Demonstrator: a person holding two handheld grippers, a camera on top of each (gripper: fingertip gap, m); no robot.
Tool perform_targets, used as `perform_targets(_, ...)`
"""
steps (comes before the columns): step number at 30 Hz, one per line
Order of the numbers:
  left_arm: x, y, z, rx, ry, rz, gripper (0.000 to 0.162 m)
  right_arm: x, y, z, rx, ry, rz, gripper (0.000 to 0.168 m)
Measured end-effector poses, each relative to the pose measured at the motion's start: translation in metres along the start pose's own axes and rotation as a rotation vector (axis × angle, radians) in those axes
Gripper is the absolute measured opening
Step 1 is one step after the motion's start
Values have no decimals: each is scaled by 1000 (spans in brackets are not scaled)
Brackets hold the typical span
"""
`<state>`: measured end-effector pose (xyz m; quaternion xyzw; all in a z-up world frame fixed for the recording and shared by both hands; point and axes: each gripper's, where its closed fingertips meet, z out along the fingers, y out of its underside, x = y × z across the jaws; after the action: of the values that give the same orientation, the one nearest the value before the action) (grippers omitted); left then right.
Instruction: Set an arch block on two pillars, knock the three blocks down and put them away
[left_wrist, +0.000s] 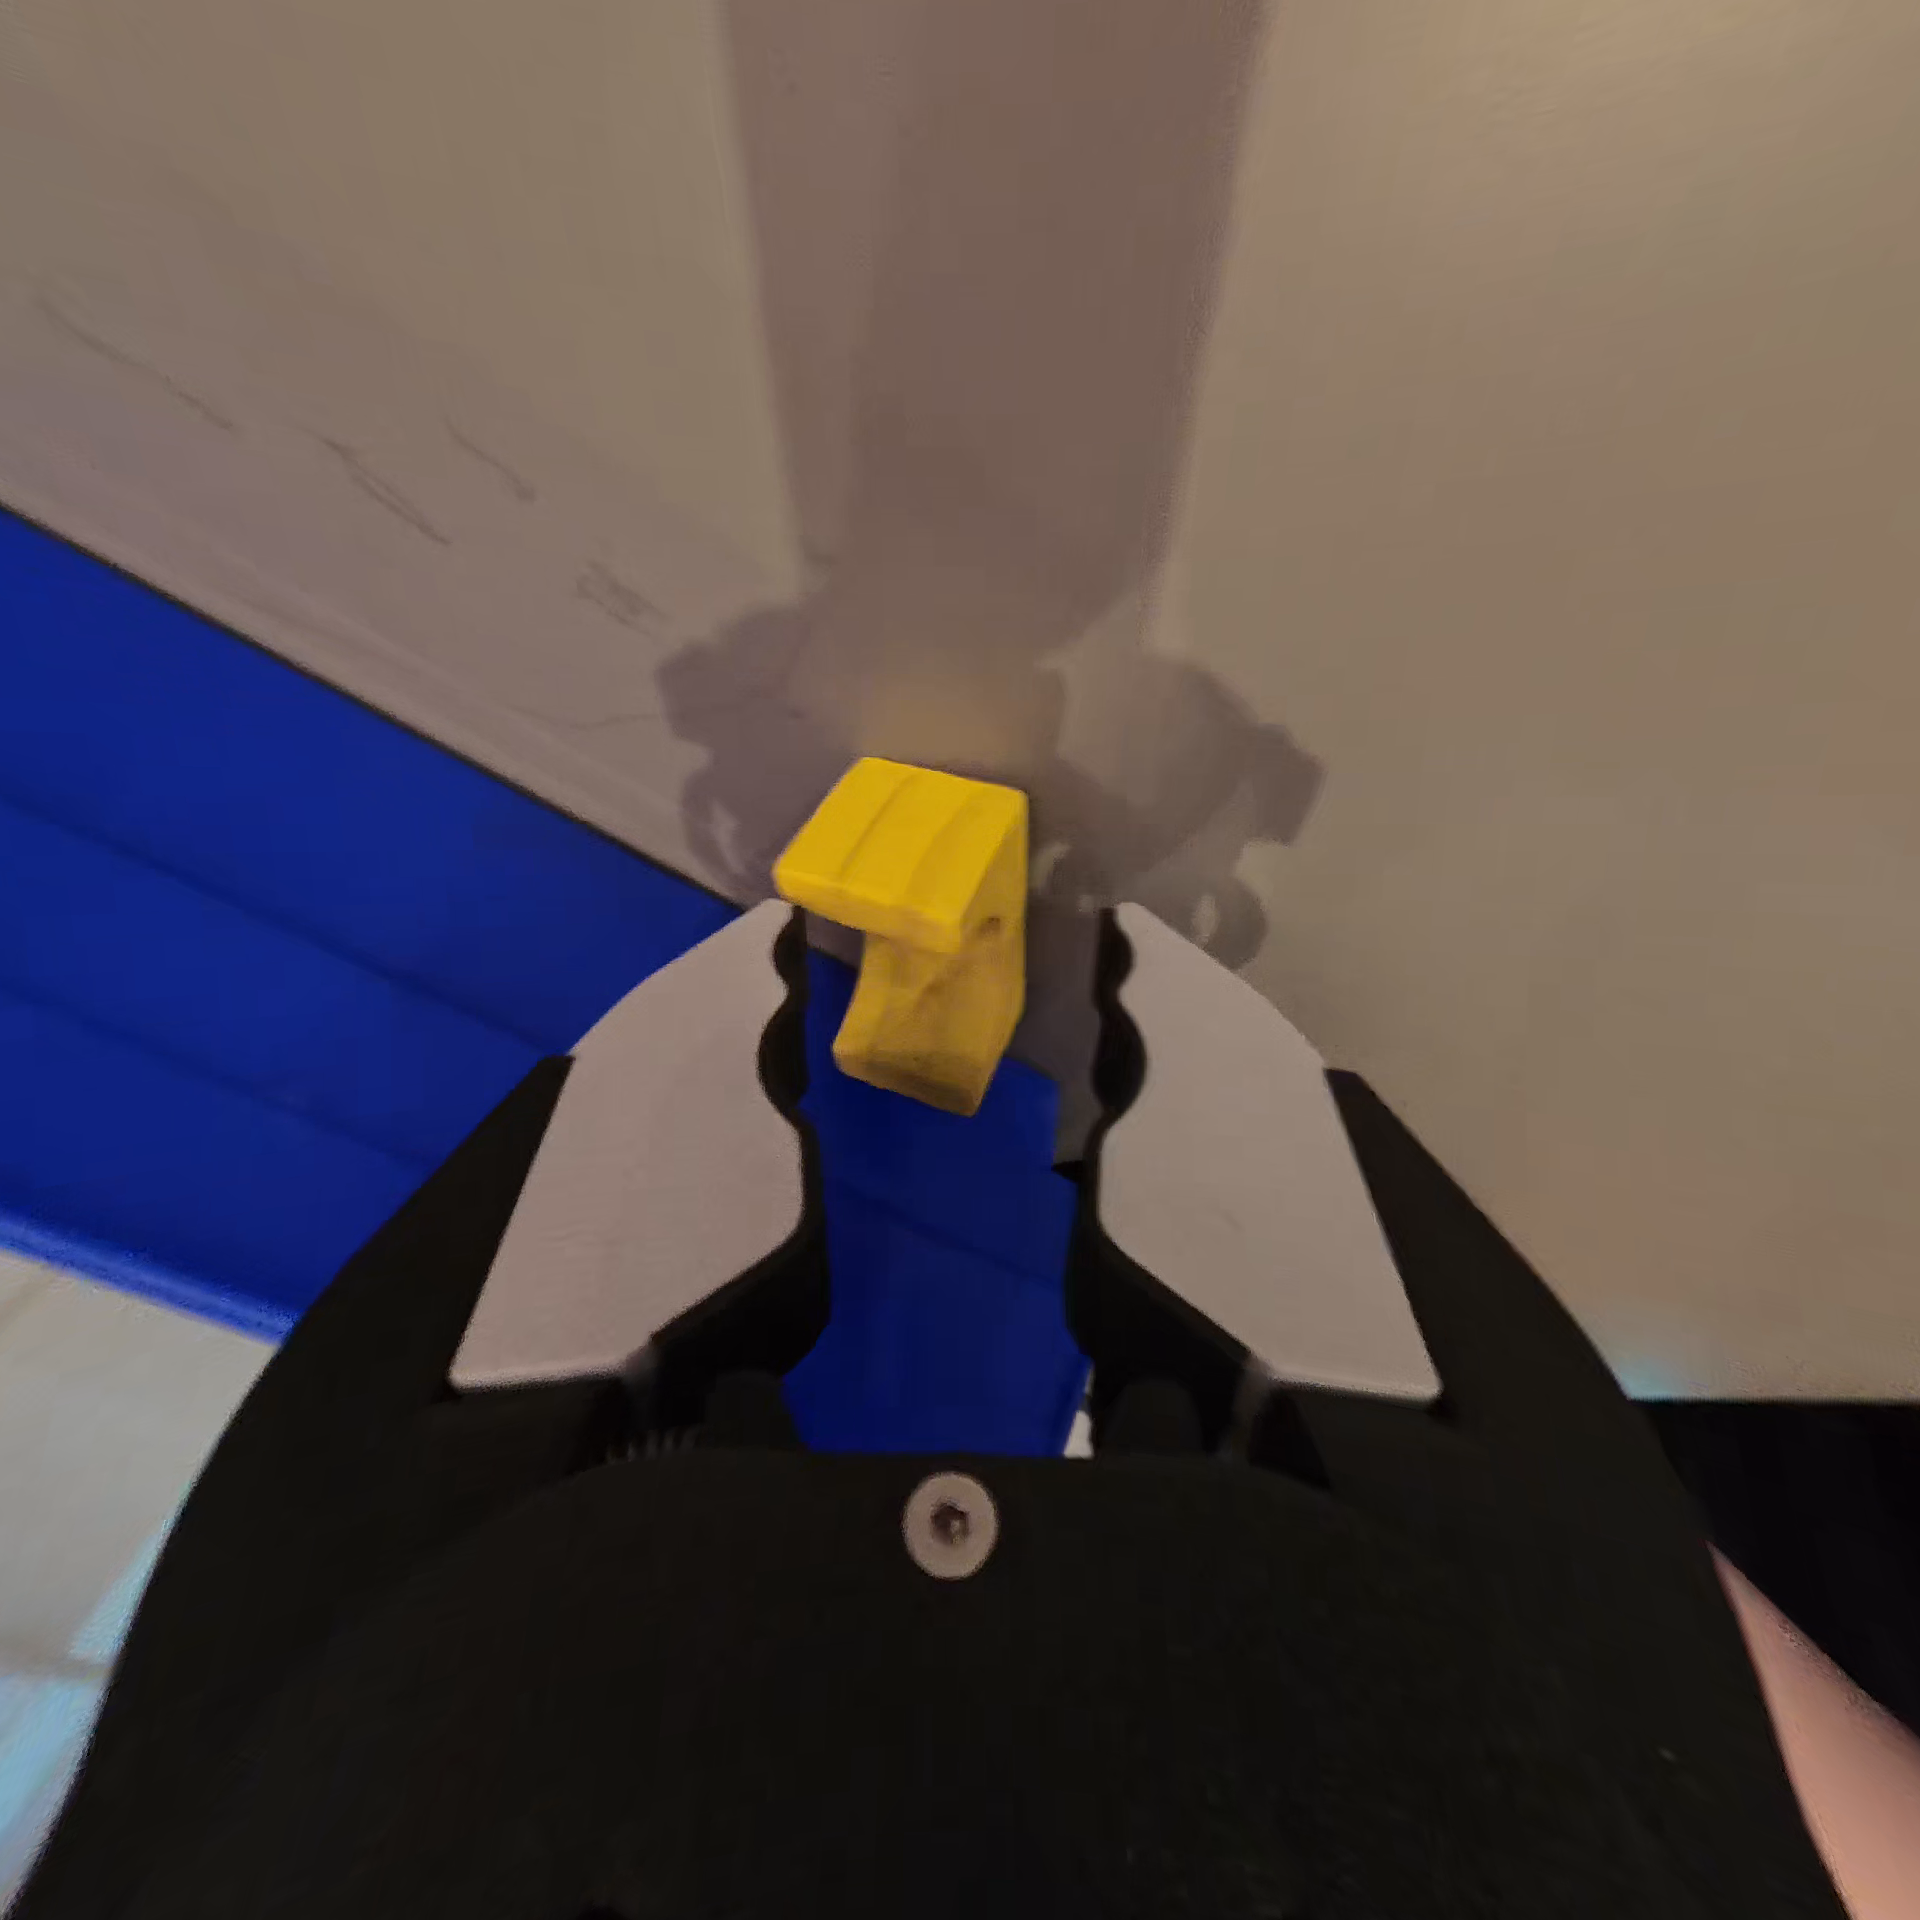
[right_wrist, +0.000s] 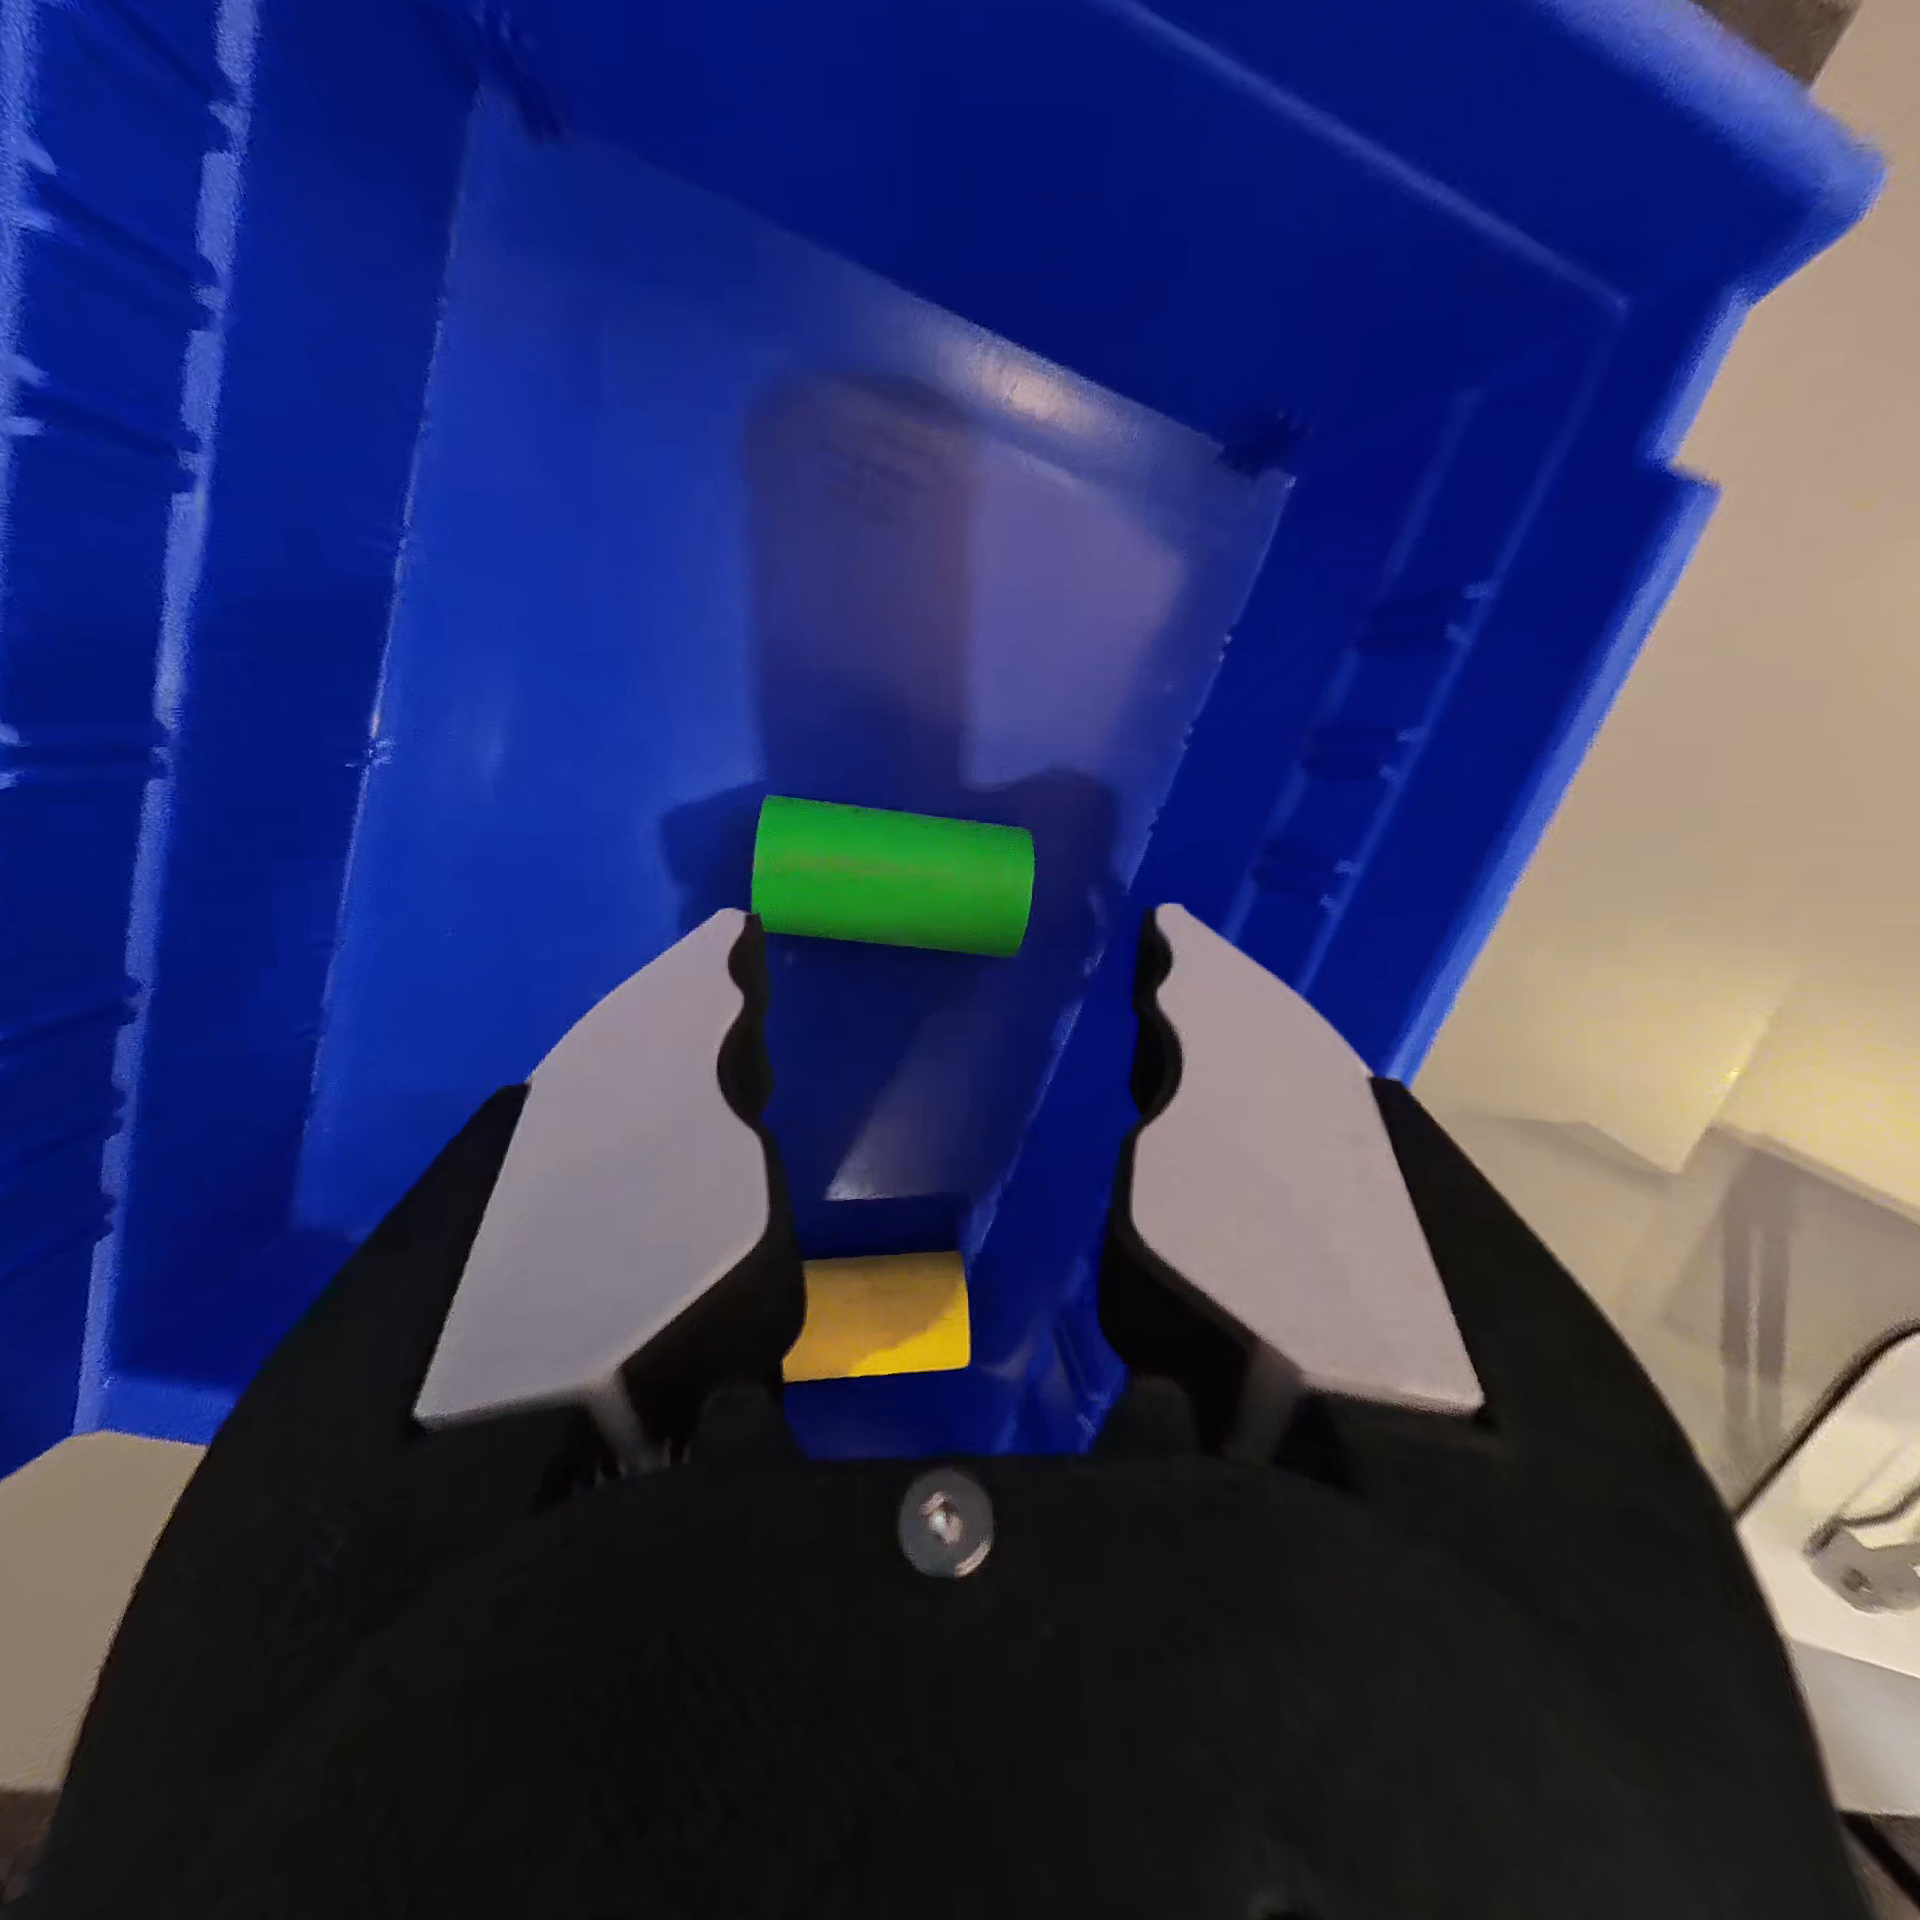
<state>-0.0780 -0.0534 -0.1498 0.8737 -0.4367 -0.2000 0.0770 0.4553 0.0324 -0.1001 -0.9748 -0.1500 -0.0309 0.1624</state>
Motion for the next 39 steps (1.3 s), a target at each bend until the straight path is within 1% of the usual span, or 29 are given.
perform_targets(1, -5, 1, 1, -12, -35, -5, 38, -1, -5, -7, 32, 14, -12, 71)
perform_targets(4, -7, 0, 1, -15, -38, 7, 30, -9, -23, -36, 161, 22, -29, 70)
perform_targets(5, -4, -1, -1, -2, -14, 18, 1, -14, -28, -46, 207, 18, -37, 70)
perform_targets(7, -6, -10, -10, 78, -14, 21, 1, -24, -41, -69, 304, 22, -63, 70)
perform_targets(11, -4, -14, -30, 198, 36, 11, 0, -54, -62, -105, 476, -8, -141, 64)
perform_targets(13, -14, -11, -34, 234, -10, 20, 0, -64, -67, -112, 510, -12, -167, 64)
perform_targets(15, -30, -15, -41, 298, -59, -42, 2, -70, -68, -111, 508, -17, -189, 64)
perform_targets(16, -34, -20, -44, 332, -41, -101, 13, -72, -67, -108, 496, -18, -197, 64)
perform_targets(17, -33, -28, -47, 371, 12, -164, 25, -72, -66, -105, 480, -14, -202, 64)
perform_targets(18, -30, -36, -50, 408, 75, -223, 34, -71, -65, -101, 461, -4, -204, 64)
perform_targets(19, -28, -42, -50, 424, 131, -266, 46, -70, -64, -96, 440, 9, -208, 64)
perform_targets(20, -25, -44, -46, 407, 165, -291, 54, -69, -63, -92, 420, 19, -215, 64)
perform_targets(21, -25, -41, -39, 363, 166, -300, 53, -69, -62, -89, 402, 27, -223, 65)
perform_targets(23, -30, -37, -22, 281, 100, -279, 49, -72, -62, -84, 382, 32, -242, 65)
perform_targets(25, -28, -39, -12, 232, 77, -260, 36, -76, -63, -82, 374, 22, -256, 64)
perform_targets(26, -27, -41, -8, 220, 71, -248, 33, -78, -63, -81, 372, 16, -262, 65)
perform_targets(27, -27, -44, -5, 213, 51, -234, 25, -79, -63, -80, 367, 12, -268, 64)
perform_targets(28, -32, -44, -2, 194, -2, -219, 19, -80, -62, -79, 361, 12, -275, 64)
perform_targets(29, -35, -44, -1, 183, -38, -199, 19, -81, -62, -78, 356, 16, -281, 64)
perform_targets(31, -34, -44, -3, 186, -38, -177, 17, -82, -62, -79, 355, 25, -290, 64)
perform_targets(33, -36, -45, -11, 233, -19, -187, 17, -86, -65, -84, 380, 29, -298, 64)
perform_targets(35, -38, -46, -31, 336, 21, -195, 17, -96, -72, -93, 439, 20, -330, 63)
perform_targets(37, -31, -50, -63, 506, 117, -178, 17, -115, -85, -107, 546, -5, -386, 62)
perform_targets(39, -19, -52, -104, 712, 264, -155, 17, -149, -98, -123, 682, -66, -495, 62)
